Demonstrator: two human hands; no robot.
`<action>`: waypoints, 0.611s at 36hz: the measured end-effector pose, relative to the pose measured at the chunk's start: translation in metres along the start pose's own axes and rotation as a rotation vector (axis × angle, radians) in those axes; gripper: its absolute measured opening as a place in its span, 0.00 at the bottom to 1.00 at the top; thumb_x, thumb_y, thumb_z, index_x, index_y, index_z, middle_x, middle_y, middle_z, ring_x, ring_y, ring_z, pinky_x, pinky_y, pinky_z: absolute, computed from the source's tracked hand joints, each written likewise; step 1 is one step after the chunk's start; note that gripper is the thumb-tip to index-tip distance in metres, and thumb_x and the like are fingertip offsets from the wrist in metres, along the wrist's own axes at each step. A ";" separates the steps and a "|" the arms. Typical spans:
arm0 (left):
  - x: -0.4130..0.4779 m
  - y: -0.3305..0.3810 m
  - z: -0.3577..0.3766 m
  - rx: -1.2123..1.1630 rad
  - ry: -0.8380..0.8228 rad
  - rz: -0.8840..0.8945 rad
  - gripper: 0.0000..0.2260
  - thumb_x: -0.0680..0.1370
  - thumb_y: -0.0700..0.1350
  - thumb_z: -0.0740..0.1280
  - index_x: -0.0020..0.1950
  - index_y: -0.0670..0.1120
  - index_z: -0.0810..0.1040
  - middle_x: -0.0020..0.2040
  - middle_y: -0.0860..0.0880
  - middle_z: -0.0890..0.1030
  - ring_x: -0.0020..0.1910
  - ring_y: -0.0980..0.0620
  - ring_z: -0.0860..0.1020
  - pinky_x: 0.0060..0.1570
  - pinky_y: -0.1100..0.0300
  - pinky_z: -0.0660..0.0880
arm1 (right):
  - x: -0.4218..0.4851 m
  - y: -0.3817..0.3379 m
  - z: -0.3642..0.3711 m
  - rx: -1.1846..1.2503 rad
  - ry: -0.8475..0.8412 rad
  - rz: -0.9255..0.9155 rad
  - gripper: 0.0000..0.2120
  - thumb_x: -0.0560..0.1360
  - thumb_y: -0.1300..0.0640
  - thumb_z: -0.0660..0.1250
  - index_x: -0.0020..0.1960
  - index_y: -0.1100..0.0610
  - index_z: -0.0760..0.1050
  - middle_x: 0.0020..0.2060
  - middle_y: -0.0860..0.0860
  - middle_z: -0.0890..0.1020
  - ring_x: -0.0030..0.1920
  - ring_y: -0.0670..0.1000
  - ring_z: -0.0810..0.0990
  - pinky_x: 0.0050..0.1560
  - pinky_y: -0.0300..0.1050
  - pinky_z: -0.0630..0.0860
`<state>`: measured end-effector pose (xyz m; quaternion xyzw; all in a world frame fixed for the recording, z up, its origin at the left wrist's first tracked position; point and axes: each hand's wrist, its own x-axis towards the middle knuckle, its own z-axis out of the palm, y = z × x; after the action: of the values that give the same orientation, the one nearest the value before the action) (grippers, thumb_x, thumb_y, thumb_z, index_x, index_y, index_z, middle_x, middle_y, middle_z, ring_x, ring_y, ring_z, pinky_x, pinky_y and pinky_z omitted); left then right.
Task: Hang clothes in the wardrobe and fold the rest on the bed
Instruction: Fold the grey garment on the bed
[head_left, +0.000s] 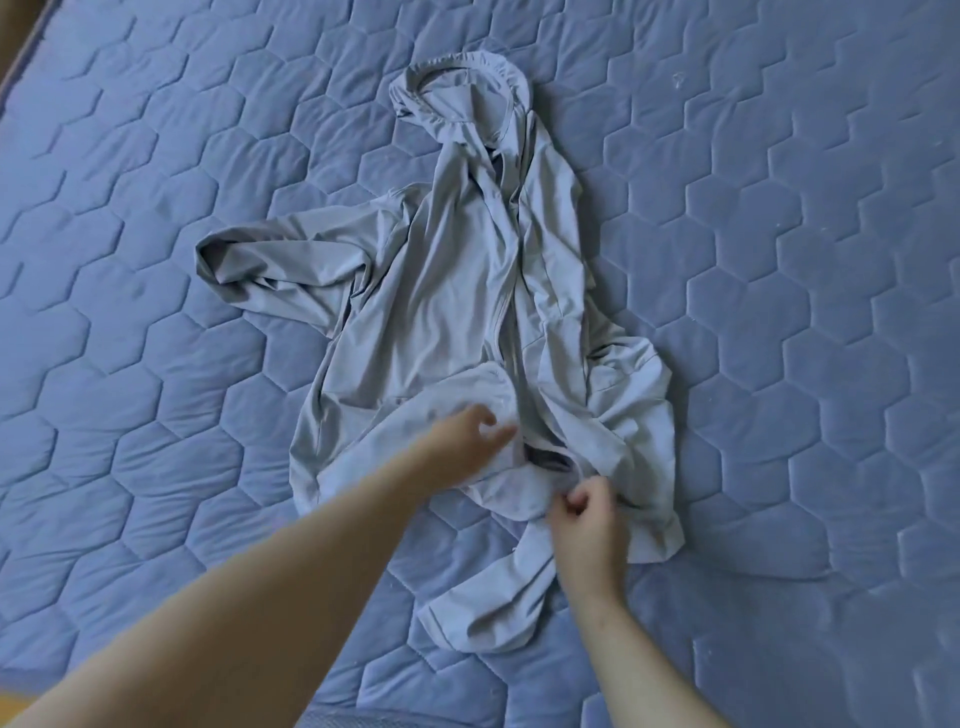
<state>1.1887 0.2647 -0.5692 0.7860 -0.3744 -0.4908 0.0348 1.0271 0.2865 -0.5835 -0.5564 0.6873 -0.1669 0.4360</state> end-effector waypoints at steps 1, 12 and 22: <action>-0.003 -0.013 0.008 0.052 0.023 0.012 0.17 0.79 0.54 0.61 0.62 0.45 0.72 0.59 0.43 0.76 0.57 0.44 0.75 0.51 0.58 0.68 | -0.004 -0.002 0.003 -0.068 -0.068 -0.110 0.17 0.71 0.69 0.66 0.33 0.54 0.62 0.29 0.50 0.70 0.32 0.50 0.69 0.36 0.43 0.61; -0.034 -0.155 0.016 0.694 0.451 0.188 0.38 0.50 0.49 0.77 0.58 0.47 0.69 0.50 0.44 0.77 0.45 0.42 0.75 0.40 0.51 0.72 | 0.013 0.012 0.051 -0.929 -0.149 -0.498 0.19 0.48 0.60 0.82 0.35 0.50 0.79 0.32 0.50 0.79 0.33 0.56 0.77 0.31 0.46 0.74; -0.037 -0.203 -0.023 0.667 0.253 0.507 0.24 0.56 0.39 0.75 0.43 0.50 0.65 0.32 0.49 0.75 0.21 0.46 0.74 0.12 0.62 0.61 | -0.014 0.008 0.041 -0.956 -0.626 -0.513 0.08 0.76 0.59 0.60 0.50 0.54 0.77 0.49 0.53 0.80 0.54 0.56 0.76 0.42 0.45 0.62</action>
<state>1.3110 0.4254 -0.6153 0.6913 -0.6864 -0.2188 -0.0560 1.0543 0.3124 -0.6068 -0.8598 0.3703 0.2306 0.2654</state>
